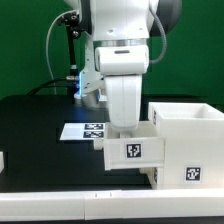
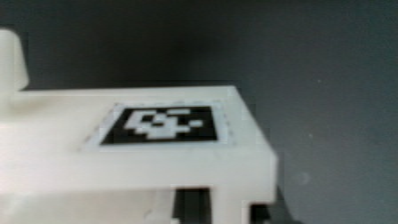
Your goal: Assemble drawer
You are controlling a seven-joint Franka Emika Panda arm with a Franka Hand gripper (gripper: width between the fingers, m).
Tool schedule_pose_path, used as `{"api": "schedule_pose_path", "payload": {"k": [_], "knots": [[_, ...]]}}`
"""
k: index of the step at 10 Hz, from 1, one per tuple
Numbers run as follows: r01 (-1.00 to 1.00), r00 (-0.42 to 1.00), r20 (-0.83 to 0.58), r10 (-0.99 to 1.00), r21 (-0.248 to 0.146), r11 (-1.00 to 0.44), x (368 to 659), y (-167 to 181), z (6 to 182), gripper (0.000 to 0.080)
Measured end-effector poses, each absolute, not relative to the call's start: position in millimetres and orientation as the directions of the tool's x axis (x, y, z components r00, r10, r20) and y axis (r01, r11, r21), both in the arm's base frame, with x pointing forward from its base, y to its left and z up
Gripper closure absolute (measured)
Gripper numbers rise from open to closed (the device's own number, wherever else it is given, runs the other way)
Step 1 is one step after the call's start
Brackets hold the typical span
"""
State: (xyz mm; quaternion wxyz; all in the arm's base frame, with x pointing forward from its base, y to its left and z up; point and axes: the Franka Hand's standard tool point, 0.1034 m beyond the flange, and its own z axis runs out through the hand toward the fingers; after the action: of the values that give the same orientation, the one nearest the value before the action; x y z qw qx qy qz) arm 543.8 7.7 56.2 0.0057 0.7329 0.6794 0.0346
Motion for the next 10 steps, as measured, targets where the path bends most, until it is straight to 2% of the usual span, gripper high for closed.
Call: {"api": "schedule_pose_path", "payload": {"k": [5, 7, 10], "knots": [[0.996, 0.063, 0.043, 0.997, 0.052, -0.066, 543, 11, 53.8, 0.0761], [0.996, 0.044, 0.041, 0.998, 0.081, -0.047, 542, 19, 55.5, 0.0761], [0.992, 0.098, 0.045, 0.994, 0.081, -0.101, 538, 27, 57.7, 0.0761]]}}
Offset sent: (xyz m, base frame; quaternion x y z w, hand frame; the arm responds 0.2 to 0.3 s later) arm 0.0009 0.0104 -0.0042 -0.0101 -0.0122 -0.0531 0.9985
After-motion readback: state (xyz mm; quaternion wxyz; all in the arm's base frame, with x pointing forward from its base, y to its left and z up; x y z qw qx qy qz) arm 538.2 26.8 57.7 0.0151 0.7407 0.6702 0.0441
